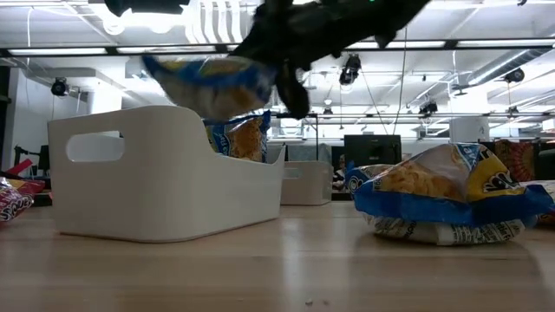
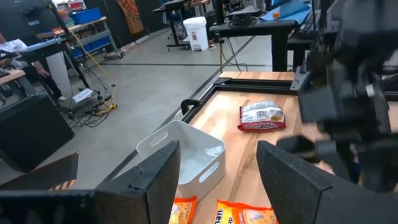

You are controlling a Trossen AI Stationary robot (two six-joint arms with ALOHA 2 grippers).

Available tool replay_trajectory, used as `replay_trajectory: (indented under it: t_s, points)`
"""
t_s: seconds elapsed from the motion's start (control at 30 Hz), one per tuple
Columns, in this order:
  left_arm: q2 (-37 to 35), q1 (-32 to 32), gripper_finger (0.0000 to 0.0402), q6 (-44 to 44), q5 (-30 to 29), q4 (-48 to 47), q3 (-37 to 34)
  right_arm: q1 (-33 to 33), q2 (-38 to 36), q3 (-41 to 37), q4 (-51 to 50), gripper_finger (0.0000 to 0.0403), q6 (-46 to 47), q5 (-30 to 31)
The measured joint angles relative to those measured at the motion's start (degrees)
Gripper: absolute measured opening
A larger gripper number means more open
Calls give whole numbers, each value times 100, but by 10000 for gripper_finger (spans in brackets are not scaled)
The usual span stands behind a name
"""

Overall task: Sort Maruchan noodles
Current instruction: Put the blue noodle pack into the white bin

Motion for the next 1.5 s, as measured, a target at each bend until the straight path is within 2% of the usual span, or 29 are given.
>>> replay_trajectory:
  t_s: [0.2,0.5,0.73,0.93,1.07,1.17,1.27,1.5]
  points:
    - [-17,-4,196,0,2,-17,0,39,696,695,-332,12,-169,-2]
    - [-2,-26,196,-13,7,-15,0,76,1217,1091,-520,16,-187,-89]
    - [29,-27,196,-40,42,-13,0,87,1164,1088,-774,79,-175,-107]
    - [66,-27,196,-63,258,-14,0,87,765,1086,-1341,124,-392,-108]
    - [139,-28,196,-308,764,-16,0,89,285,1086,-1848,131,-1082,-99]
    - [328,-43,194,-565,1369,-28,0,174,-101,1055,-2224,127,-1679,47]
    - [615,-135,181,-744,1597,-28,0,297,-484,878,-2272,116,-2089,296]
    - [1543,-397,106,-754,2067,-77,0,565,-1321,52,-1801,75,-2627,690]
